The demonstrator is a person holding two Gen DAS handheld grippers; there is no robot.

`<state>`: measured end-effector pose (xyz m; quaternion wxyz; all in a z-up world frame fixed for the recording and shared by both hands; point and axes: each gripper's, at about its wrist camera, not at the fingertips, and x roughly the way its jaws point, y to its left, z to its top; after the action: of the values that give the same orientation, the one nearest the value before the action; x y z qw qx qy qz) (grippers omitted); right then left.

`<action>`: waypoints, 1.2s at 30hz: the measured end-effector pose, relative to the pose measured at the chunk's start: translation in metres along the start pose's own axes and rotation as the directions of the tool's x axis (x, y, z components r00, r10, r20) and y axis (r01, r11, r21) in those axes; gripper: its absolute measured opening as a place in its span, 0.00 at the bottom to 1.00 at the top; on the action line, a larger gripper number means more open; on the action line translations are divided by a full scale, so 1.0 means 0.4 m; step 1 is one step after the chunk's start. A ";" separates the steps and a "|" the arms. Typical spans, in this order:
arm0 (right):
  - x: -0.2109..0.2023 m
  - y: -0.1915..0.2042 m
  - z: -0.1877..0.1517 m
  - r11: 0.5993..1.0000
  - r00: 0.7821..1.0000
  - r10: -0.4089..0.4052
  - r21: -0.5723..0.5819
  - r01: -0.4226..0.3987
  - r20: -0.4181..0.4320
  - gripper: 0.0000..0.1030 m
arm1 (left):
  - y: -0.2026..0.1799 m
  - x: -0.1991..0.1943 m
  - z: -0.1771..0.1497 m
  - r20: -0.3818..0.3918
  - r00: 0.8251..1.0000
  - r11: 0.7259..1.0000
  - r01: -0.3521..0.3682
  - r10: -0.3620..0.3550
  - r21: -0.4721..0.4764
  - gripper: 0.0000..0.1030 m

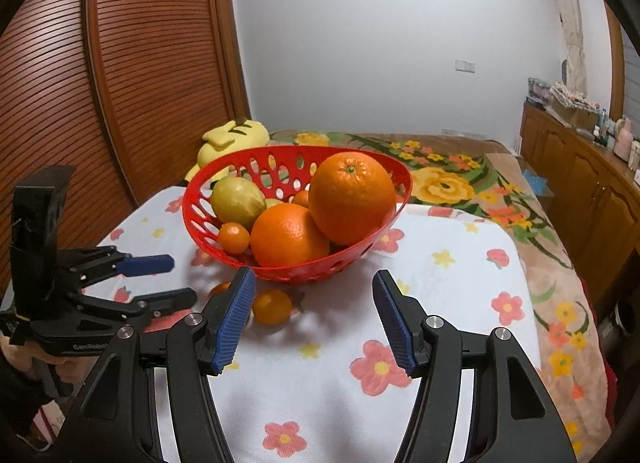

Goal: Organize fruits
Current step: 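Grasp a small orange on the cloth with the left tool while the right tool approaches another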

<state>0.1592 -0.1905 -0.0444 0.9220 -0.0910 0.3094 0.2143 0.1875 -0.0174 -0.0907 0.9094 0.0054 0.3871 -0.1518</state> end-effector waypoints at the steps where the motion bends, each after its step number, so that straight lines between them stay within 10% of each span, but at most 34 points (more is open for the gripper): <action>1: 0.001 0.000 -0.002 1.000 1.000 0.001 -0.001 -0.001 -0.002 0.61 | -0.003 0.007 0.000 -0.006 1.000 1.000 -0.001 0.001 0.004 0.54; 15: 0.034 0.014 -0.027 1.000 0.999 0.008 -0.007 -0.008 -0.036 0.61 | -0.013 0.112 -0.005 -0.103 0.994 0.999 0.043 -0.044 -0.005 0.54; 36: 0.144 0.038 -0.040 0.998 0.989 0.018 -0.064 -0.028 -0.149 0.61 | 0.029 0.027 -0.056 0.012 0.999 0.999 0.035 -0.035 -0.010 0.40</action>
<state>0.1851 -0.1621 -0.0925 0.8904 -0.1334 0.3711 0.2274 0.1820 -0.0066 -0.1150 0.9089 -0.0069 0.3824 -0.1660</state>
